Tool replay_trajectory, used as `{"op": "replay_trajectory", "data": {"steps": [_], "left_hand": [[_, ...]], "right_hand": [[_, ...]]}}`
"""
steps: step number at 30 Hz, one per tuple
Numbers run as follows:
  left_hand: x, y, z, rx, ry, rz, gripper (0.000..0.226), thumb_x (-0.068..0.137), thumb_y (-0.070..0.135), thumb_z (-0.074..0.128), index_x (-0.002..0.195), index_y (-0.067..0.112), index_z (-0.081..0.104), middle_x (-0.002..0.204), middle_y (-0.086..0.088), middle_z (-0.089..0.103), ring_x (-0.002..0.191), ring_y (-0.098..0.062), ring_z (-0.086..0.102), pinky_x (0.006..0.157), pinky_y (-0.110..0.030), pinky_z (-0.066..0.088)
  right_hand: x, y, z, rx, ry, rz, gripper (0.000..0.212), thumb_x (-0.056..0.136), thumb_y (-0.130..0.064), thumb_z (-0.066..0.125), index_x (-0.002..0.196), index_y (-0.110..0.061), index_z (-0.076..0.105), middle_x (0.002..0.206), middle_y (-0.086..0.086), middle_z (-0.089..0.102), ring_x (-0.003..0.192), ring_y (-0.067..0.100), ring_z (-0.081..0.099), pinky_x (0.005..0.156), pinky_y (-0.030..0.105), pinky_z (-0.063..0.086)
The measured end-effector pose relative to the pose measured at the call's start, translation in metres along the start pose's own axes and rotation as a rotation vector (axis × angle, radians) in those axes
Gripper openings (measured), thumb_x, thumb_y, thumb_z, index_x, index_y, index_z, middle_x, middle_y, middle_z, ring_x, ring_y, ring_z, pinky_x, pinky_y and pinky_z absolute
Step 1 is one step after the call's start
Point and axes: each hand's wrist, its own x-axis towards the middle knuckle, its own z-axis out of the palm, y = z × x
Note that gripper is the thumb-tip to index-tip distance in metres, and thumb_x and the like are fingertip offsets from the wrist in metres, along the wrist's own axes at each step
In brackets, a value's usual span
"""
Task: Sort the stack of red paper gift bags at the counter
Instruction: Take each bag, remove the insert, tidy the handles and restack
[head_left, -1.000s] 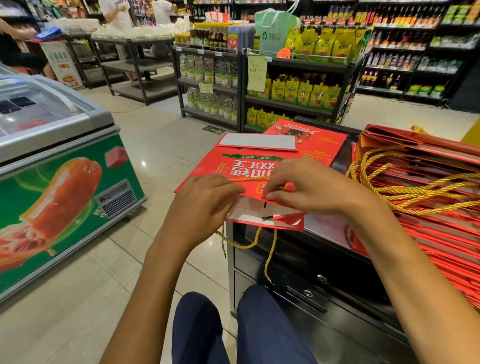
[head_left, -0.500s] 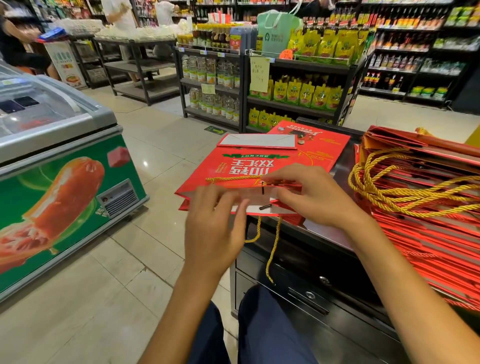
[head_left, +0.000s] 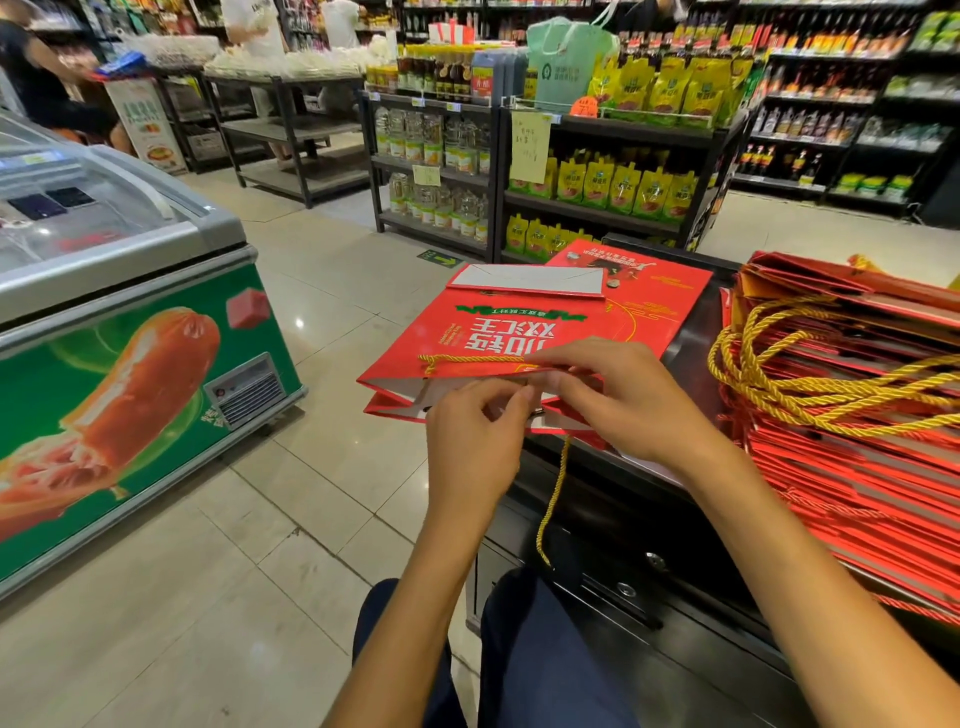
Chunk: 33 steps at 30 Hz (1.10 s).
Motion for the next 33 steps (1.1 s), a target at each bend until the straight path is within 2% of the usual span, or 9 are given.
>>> {"op": "replay_trajectory", "data": {"steps": [5,8,12,15,17,19,22,28,33], "left_hand": [[-0.002,-0.006,-0.007,-0.010,-0.069,0.019,0.013,0.096,0.028,0.071,0.090,0.023,0.081,0.086,0.014,0.075,0.085,-0.005,0.067,0.080,-0.034,0.058],[-0.004,-0.008,-0.012,0.013,-0.074,0.078,0.013,0.096,0.036,0.069,0.098,0.029,0.080,0.096,0.017,0.073,0.096,-0.002,0.064,0.080,-0.021,0.051],[-0.006,-0.012,-0.027,0.168,0.022,0.249,0.009,0.097,0.030,0.068,0.097,0.029,0.077,0.094,0.023,0.067,0.098,-0.003,0.057,0.079,-0.013,0.042],[-0.003,-0.019,-0.037,0.335,0.098,0.421,0.012,0.095,0.023,0.067,0.103,0.017,0.073,0.102,0.011,0.068,0.105,-0.011,0.054,0.091,-0.008,0.035],[0.002,-0.028,-0.043,0.421,0.051,0.472,0.025,0.095,0.028,0.063,0.114,0.015,0.073,0.114,0.005,0.068,0.117,-0.016,0.051,0.101,-0.014,0.034],[0.009,-0.040,-0.047,0.523,-0.063,0.531,0.032,0.097,0.033,0.060,0.123,0.018,0.070,0.124,0.004,0.066,0.129,-0.020,0.048,0.110,-0.033,0.037],[0.014,-0.057,-0.051,0.652,-0.275,0.572,0.040,0.099,0.042,0.057,0.135,0.025,0.064,0.138,0.005,0.061,0.145,-0.021,0.039,0.123,-0.049,0.024],[0.014,-0.072,-0.050,0.704,-0.334,0.622,0.046,0.099,0.043,0.048,0.142,0.029,0.058,0.138,0.005,0.061,0.138,-0.017,0.048,0.120,-0.051,0.030],[0.012,-0.064,-0.050,0.670,-0.313,0.630,0.046,0.103,0.049,0.044,0.137,0.026,0.065,0.134,0.007,0.064,0.137,-0.015,0.050,0.119,-0.049,0.031]], "right_hand": [[0.001,0.001,-0.002,0.027,0.013,0.017,0.027,0.101,-0.022,0.063,0.126,-0.018,0.073,0.117,-0.012,0.070,0.110,-0.007,0.057,0.087,0.003,0.041],[0.001,-0.002,-0.007,0.024,-0.046,0.038,0.029,0.097,-0.022,0.068,0.125,-0.020,0.073,0.116,-0.013,0.068,0.108,-0.008,0.056,0.088,0.002,0.040],[0.001,0.002,-0.017,0.002,-0.173,0.050,0.028,0.095,-0.027,0.069,0.122,-0.027,0.074,0.117,-0.015,0.069,0.109,-0.003,0.059,0.092,0.010,0.043],[0.003,0.008,-0.017,-0.050,-0.203,0.033,0.028,0.096,-0.019,0.066,0.122,-0.026,0.074,0.117,-0.013,0.071,0.110,0.002,0.060,0.096,0.022,0.046],[0.007,0.012,-0.012,-0.190,-0.240,-0.018,0.029,0.095,-0.020,0.068,0.122,-0.025,0.074,0.113,-0.009,0.071,0.108,0.010,0.058,0.094,0.031,0.045],[0.010,0.016,-0.006,-0.287,-0.278,-0.057,0.024,0.095,-0.027,0.070,0.118,-0.025,0.075,0.106,-0.008,0.069,0.104,0.015,0.054,0.091,0.035,0.043],[0.011,0.020,0.000,-0.320,-0.282,-0.122,0.015,0.094,-0.034,0.071,0.106,-0.026,0.076,0.096,-0.007,0.066,0.097,0.014,0.052,0.087,0.039,0.046],[0.008,0.026,0.012,-0.062,0.013,-0.012,0.014,0.101,-0.030,0.057,0.104,-0.018,0.065,0.097,-0.006,0.069,0.091,0.019,0.063,0.080,0.048,0.052],[0.004,0.027,0.021,-0.020,0.049,0.042,0.006,0.099,-0.022,0.064,0.102,-0.017,0.066,0.097,-0.006,0.067,0.093,0.019,0.063,0.083,0.050,0.053]]}}
